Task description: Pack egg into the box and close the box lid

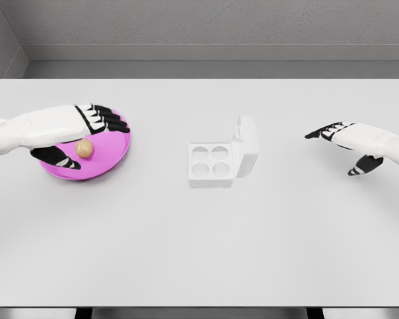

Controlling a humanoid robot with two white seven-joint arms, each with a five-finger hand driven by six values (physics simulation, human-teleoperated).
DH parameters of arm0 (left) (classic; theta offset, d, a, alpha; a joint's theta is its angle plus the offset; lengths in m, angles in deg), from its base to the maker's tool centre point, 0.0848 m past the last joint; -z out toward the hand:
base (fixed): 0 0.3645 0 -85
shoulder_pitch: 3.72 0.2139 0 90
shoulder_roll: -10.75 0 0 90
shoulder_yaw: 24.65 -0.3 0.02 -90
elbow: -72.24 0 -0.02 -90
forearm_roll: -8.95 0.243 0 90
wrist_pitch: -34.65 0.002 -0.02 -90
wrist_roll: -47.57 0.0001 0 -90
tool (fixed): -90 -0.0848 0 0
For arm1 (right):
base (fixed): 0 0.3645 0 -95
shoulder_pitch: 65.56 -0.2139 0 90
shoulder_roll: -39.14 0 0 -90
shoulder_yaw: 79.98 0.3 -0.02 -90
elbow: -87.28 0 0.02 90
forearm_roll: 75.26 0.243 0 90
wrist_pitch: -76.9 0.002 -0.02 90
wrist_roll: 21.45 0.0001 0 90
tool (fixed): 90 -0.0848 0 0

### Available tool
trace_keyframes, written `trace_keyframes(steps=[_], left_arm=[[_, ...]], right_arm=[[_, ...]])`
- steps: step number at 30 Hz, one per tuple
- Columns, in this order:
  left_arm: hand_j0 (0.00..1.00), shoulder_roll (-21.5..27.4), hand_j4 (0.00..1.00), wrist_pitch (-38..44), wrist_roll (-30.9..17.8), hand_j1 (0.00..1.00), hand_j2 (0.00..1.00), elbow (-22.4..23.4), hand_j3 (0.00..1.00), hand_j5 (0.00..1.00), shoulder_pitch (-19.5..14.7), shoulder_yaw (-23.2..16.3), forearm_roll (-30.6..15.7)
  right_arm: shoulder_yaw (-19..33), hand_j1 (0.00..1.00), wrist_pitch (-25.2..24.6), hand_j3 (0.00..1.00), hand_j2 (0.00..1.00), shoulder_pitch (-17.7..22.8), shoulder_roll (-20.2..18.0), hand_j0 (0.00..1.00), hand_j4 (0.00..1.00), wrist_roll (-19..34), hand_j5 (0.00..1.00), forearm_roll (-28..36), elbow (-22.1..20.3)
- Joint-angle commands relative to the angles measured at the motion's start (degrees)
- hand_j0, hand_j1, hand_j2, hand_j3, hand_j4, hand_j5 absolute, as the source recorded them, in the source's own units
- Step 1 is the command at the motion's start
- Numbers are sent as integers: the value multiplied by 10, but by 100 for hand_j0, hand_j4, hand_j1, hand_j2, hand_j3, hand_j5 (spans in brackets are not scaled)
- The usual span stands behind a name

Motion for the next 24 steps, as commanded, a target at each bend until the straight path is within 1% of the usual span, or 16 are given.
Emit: trace_keyframes(steps=[1,2,5,9,13,15,16,18,19,20,24], left_arm=[[100,-11,100,1,-2,100,100,13,100,100,-1,-15,44],[100,-23,100,1,-3,100,100,30,100,100,-3,-15,62],[100,-23,100,1,-4,100,100,47,100,100,-16,-15,63],[100,-45,100,1,-3,100,100,99,100,100,-33,-19,65],[100,-56,100,1,-3,100,100,101,100,100,-34,-21,64],[100,-62,100,1,-3,100,100,103,100,100,-37,-22,65],[100,-62,100,1,-3,100,100,104,100,100,-39,-23,66],[100,-67,100,1,-2,100,100,110,100,100,-40,-23,80],[100,-76,100,1,-3,100,100,126,100,100,-40,-23,82],[100,-76,100,1,-1,100,100,131,100,100,-41,-23,83],[100,-68,100,1,-1,100,100,128,100,100,-40,-24,82]], right_arm=[[0,100,-1,100,100,0,0,100,100,1,100,1,-3],[0,100,-1,100,100,0,-1,100,100,1,100,1,-3],[1,100,-5,100,100,-2,-2,100,100,1,100,2,-4],[5,100,1,100,100,-5,-3,100,100,0,100,2,-4],[5,100,-1,100,100,-7,3,100,100,4,100,2,1],[16,100,-3,100,100,-11,4,100,100,58,100,1,1],[34,100,-2,100,100,-5,7,100,100,79,100,1,0],[40,100,-2,100,100,-6,7,100,100,84,100,1,0],[40,100,-4,100,100,-7,6,100,100,85,100,1,0],[40,100,-4,100,100,-5,7,100,100,85,100,1,-1],[38,100,-4,100,100,-4,5,100,100,85,100,1,-4]])
